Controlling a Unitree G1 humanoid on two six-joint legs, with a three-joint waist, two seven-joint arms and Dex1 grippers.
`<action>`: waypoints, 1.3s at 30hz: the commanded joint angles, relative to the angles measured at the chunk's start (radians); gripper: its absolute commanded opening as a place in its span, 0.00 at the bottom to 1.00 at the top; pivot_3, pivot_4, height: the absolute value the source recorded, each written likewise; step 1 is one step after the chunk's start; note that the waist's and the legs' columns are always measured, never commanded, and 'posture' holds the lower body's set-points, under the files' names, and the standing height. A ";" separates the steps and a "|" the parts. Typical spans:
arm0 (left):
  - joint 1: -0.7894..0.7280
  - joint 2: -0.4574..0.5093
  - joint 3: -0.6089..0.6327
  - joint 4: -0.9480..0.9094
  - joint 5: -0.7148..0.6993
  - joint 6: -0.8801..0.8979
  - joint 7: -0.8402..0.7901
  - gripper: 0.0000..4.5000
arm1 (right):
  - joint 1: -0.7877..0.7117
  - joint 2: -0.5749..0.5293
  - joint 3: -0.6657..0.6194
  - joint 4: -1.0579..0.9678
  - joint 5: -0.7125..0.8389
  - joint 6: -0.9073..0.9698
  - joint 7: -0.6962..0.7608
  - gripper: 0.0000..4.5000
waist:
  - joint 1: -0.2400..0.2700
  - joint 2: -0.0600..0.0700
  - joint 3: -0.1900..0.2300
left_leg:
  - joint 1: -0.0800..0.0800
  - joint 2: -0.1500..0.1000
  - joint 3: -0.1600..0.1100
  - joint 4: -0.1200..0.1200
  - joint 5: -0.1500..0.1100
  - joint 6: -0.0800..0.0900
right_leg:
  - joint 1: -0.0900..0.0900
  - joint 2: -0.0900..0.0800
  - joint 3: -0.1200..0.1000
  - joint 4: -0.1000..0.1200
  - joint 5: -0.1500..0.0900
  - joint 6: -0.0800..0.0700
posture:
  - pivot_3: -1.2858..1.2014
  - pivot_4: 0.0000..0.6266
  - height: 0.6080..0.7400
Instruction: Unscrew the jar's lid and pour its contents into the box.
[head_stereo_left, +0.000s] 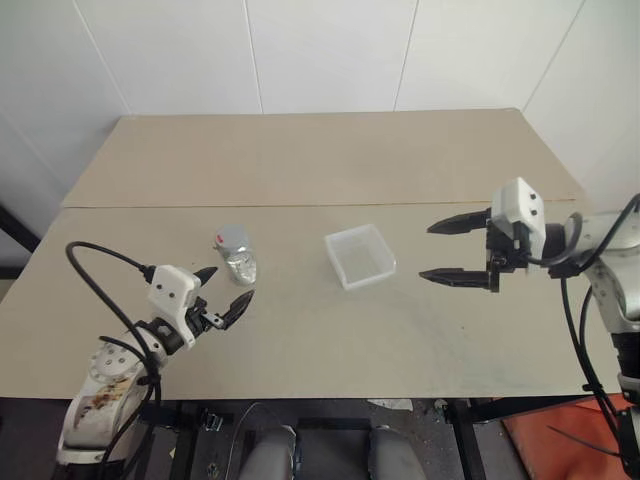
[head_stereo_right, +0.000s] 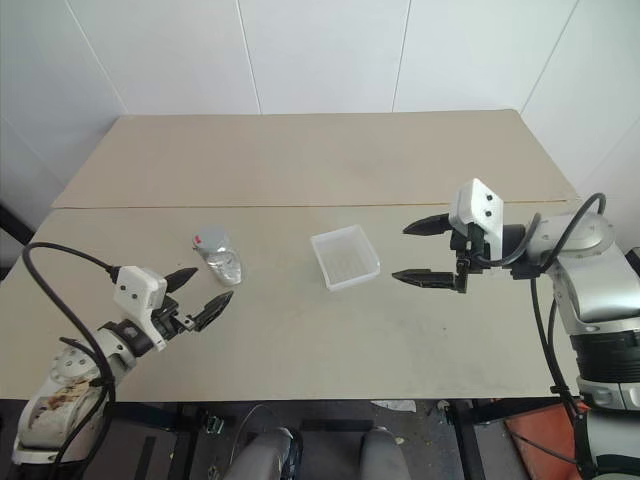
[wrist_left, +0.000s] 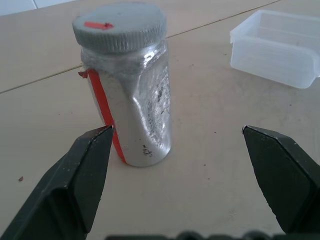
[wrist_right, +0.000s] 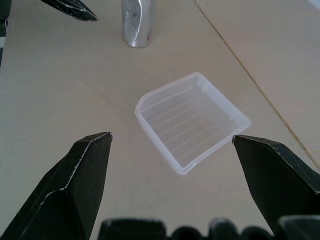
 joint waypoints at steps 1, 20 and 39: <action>-0.027 -0.012 -0.005 0.025 0.033 -0.046 0.026 1.00 | -0.019 -0.013 -0.029 -0.028 0.015 -0.009 0.012 1.00 | 0.001 0.000 0.000 | 0.000 0.000 0.000 0.000 0.000 0.000 | 0.000 0.000 0.000 0.000 0.000 0.000 | 0.52 0.24 1.00; -0.243 0.059 0.000 0.382 0.018 -0.179 -0.179 1.00 | 0.032 -0.029 -0.075 -0.104 0.032 0.006 -0.003 1.00 | -0.001 0.000 0.000 | 0.000 -0.001 0.000 0.000 0.000 0.000 | -0.001 0.000 0.000 0.000 0.000 0.001 | 0.52 0.24 1.00; -0.479 0.045 -0.049 0.739 0.036 -0.344 -0.377 1.00 | 0.083 -0.069 -0.110 -0.155 0.051 0.028 -0.011 1.00 | -0.004 0.000 0.000 | 0.000 -0.001 0.000 0.001 0.000 0.000 | -0.001 0.000 0.000 0.001 0.001 0.001 | 0.52 0.24 1.00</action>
